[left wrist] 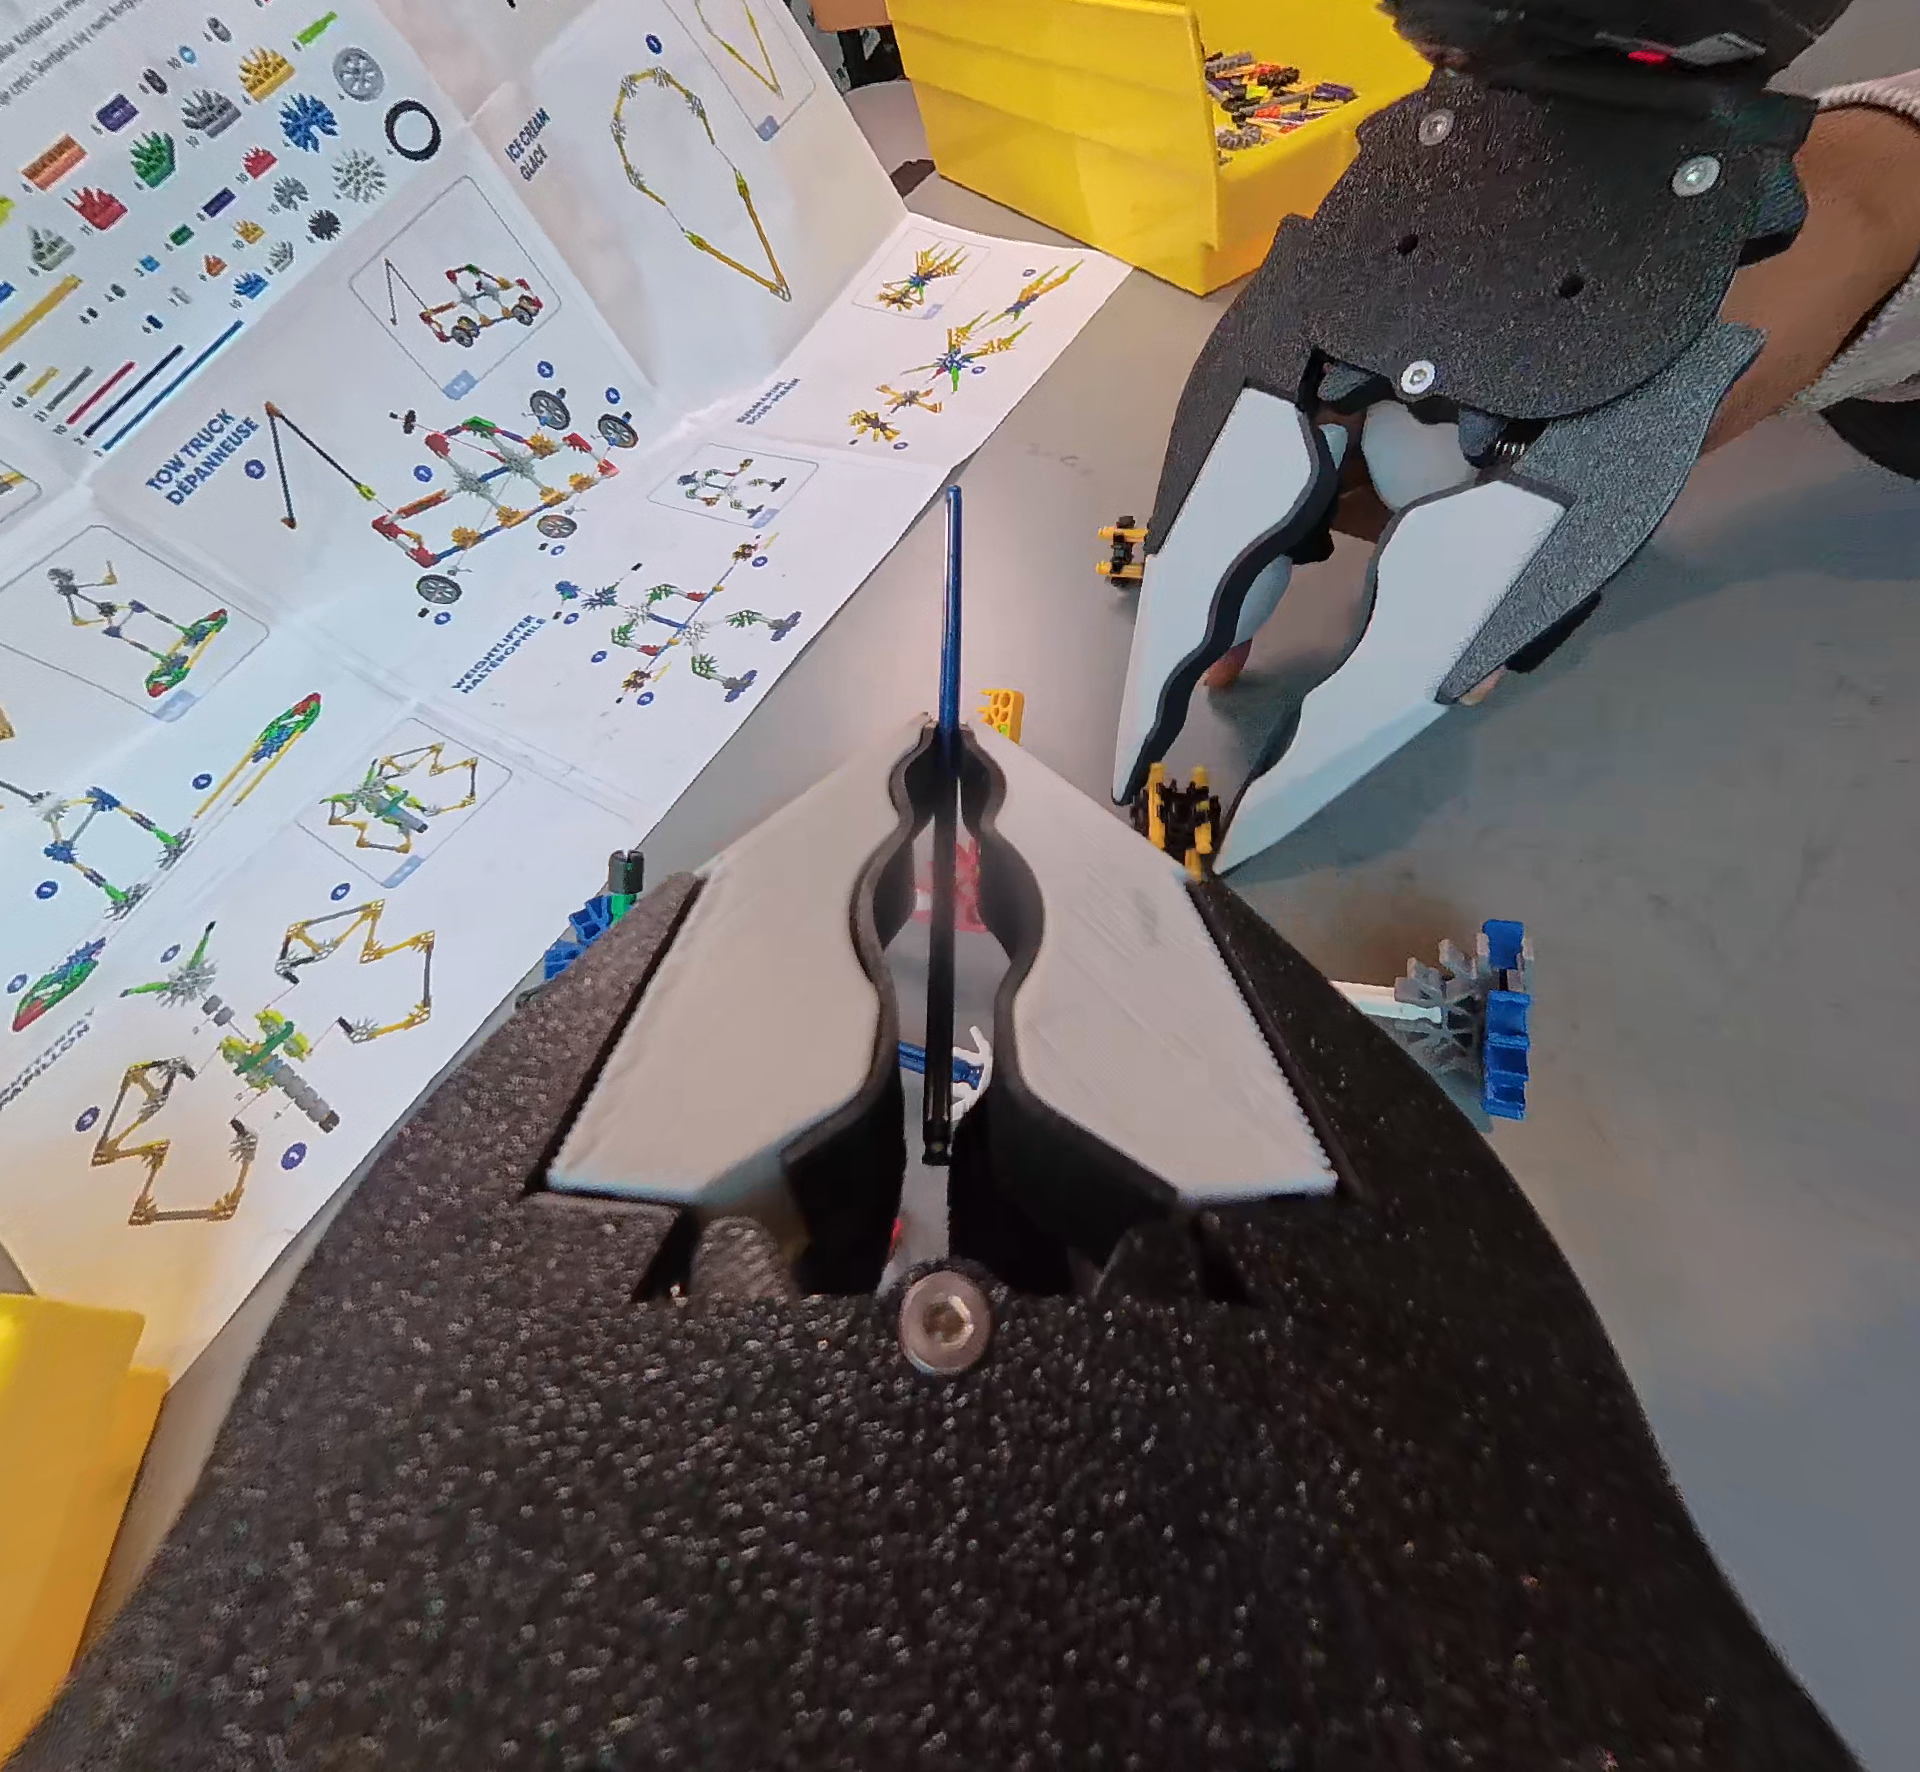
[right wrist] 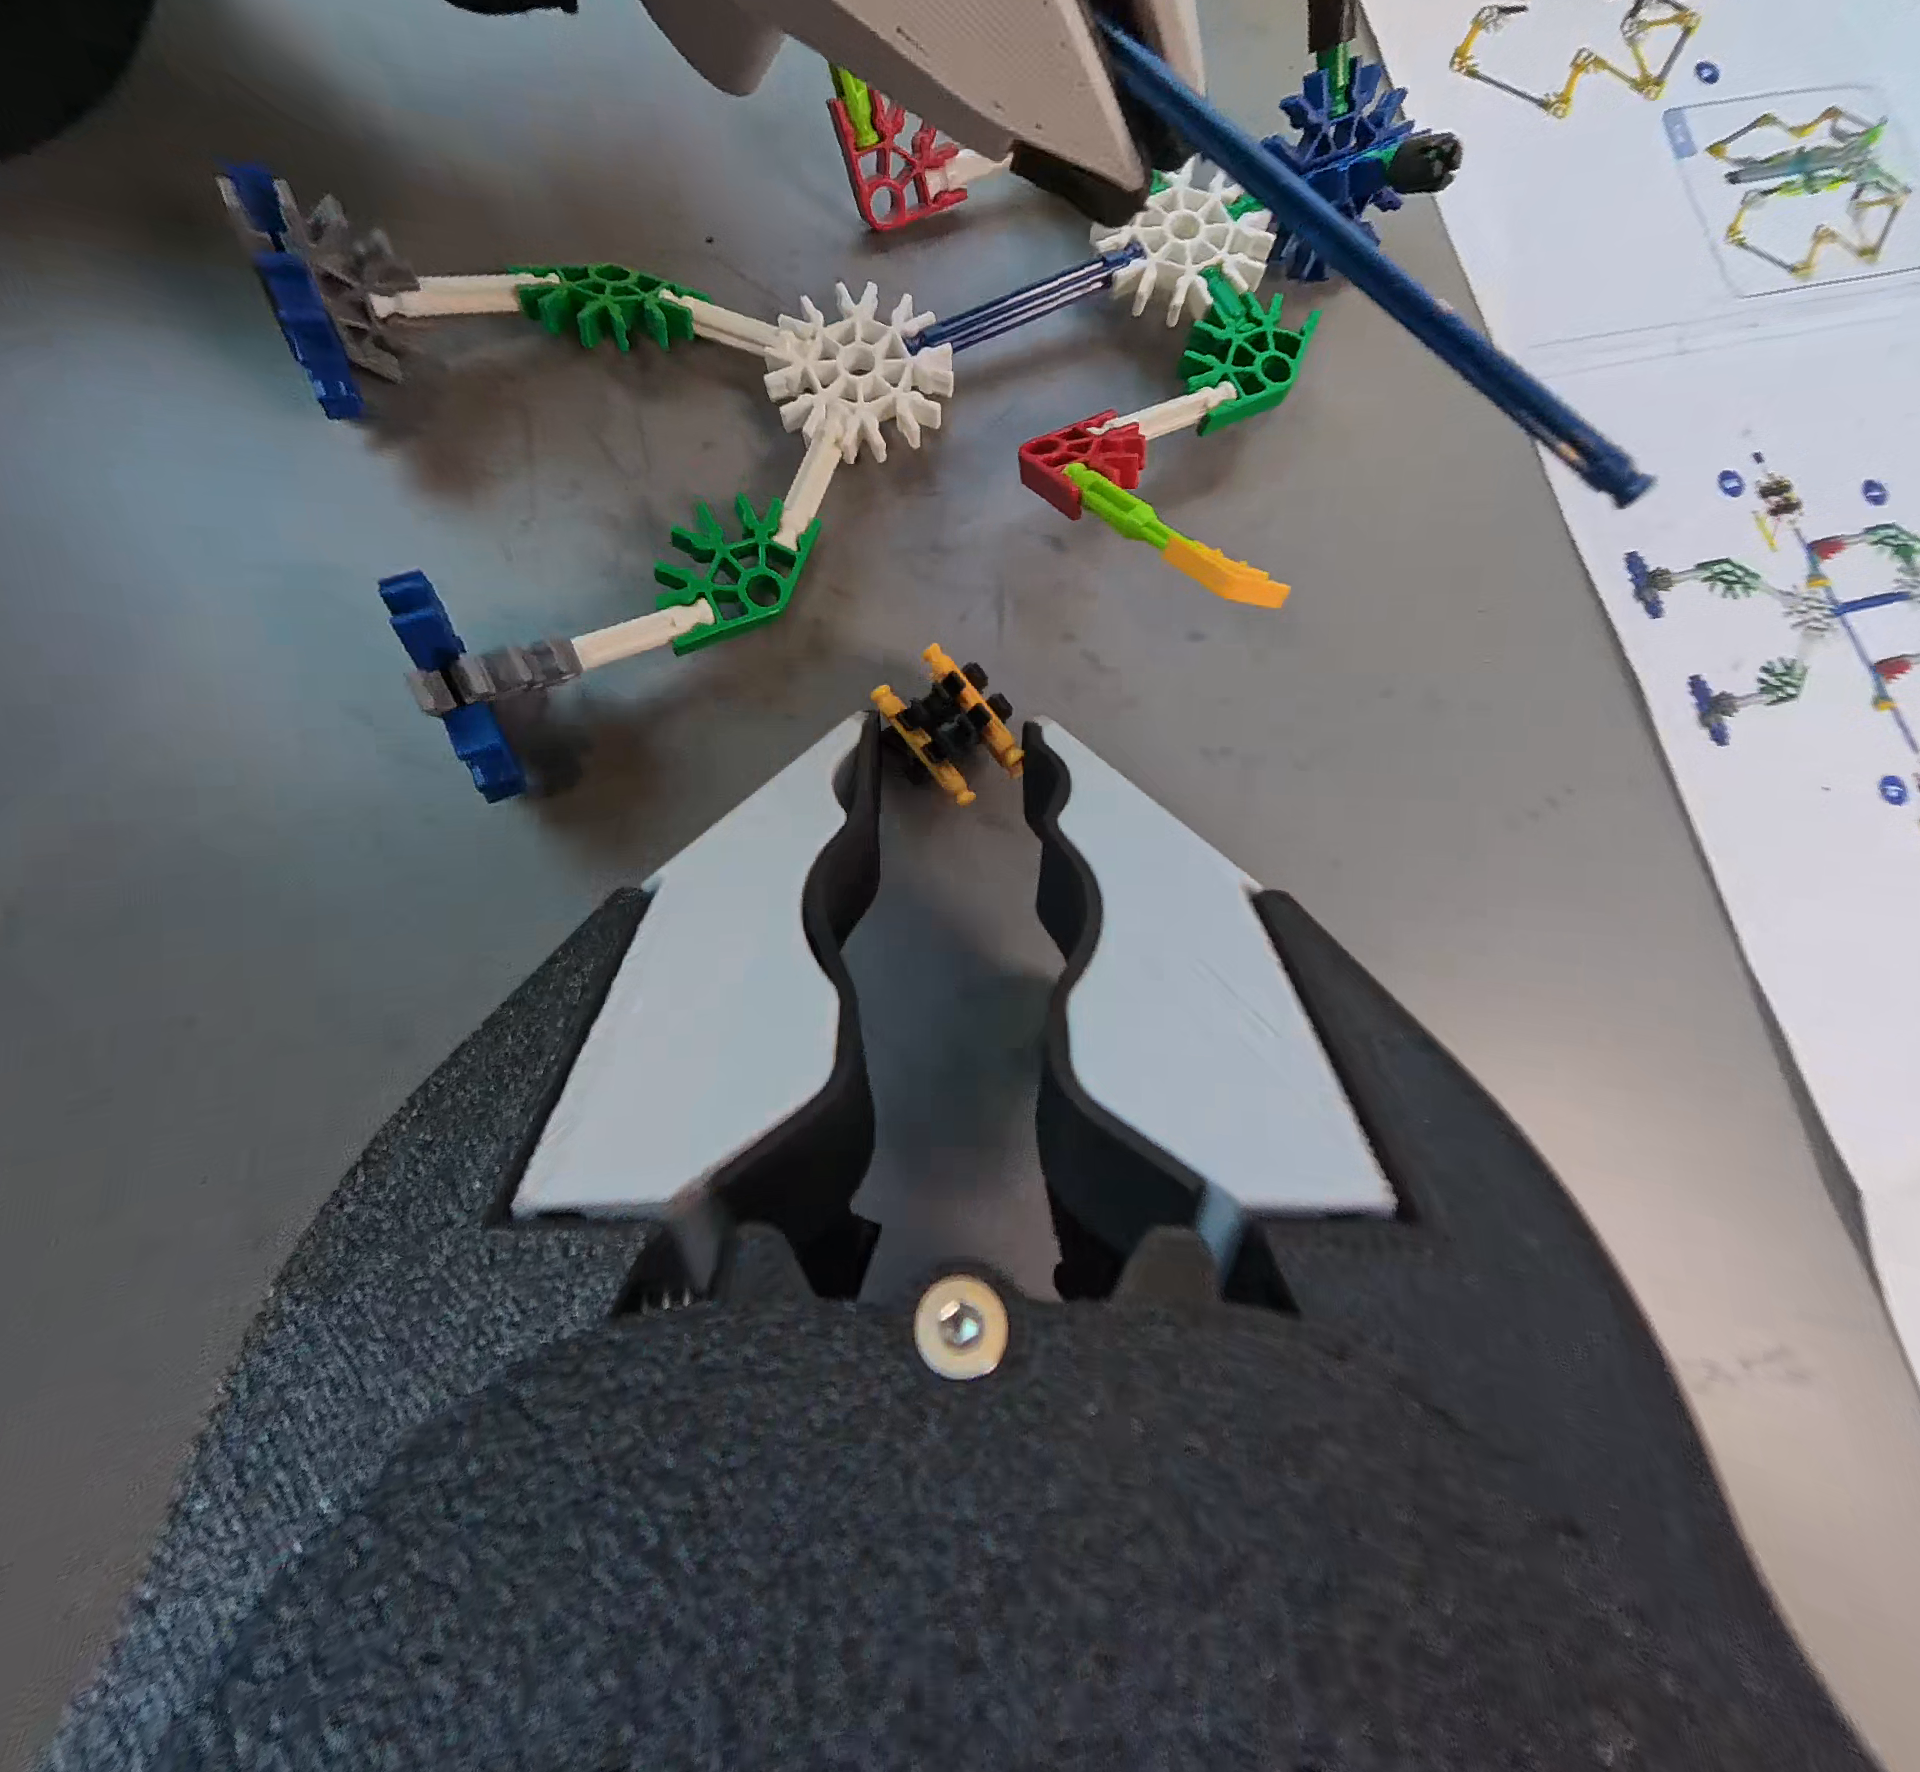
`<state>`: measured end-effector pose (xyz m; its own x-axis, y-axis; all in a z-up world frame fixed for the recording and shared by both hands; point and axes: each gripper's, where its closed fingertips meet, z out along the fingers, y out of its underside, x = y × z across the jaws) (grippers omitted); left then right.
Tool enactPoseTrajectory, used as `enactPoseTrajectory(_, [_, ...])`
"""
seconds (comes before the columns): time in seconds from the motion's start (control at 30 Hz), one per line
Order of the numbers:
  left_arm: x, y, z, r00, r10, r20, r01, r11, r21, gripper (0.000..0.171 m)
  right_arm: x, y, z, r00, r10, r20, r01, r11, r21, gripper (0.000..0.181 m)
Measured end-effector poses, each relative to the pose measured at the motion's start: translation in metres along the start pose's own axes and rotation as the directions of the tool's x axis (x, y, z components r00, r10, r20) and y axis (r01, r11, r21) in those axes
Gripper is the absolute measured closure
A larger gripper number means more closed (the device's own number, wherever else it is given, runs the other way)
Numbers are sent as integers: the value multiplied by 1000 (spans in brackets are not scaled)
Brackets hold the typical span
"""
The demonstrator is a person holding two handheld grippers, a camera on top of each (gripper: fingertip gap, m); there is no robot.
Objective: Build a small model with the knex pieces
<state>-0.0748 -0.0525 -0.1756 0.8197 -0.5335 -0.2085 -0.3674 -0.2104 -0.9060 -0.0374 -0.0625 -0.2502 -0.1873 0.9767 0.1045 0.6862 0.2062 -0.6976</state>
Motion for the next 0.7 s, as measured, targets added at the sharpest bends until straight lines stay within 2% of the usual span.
enactPoseTrajectory(0.1, [0,0,-1,1000,13,5,-13,1000,-5,169,29,-9,-30,996,70,-59,-63,993,104,156])
enactPoseTrajectory(0.2, [-2,-1,-2,1000,13,11,-13,1000,-1,169,89,6,-76,949,209,-235,-170,970,176,156])
enactPoseTrajectory(0.3, [-2,1,0,1000,8,8,-8,1000,-4,169,126,59,-94,887,282,-367,-269,959,87,155])
enactPoseTrajectory(0.37, [1,3,2,1000,7,-3,-7,1000,-13,169,126,85,-86,884,302,-358,-314,949,24,155])
enactPoseTrajectory(0.43, [4,6,5,1000,13,-13,-13,1000,-24,169,121,98,-76,896,276,-349,-308,950,-40,153])
enactPoseTrajectory(0.47, [5,7,6,1000,20,-15,-20,999,-27,169,122,94,-76,895,263,-360,-292,956,-27,152])
enactPoseTrajectory(0.53, [7,6,6,999,32,-19,-33,999,-22,169,127,81,-82,889,236,-391,-252,968,13,136])
enactPoseTrajectory(0.6, [10,2,5,999,38,-32,-38,999,-2,169,124,50,-93,902,194,-385,-147,978,147,133])
enactPoseTrajectory(0.7, [20,-3,4,996,50,-77,-48,998,31,169,83,0,-98,970,101,-220,-22,941,336,136])
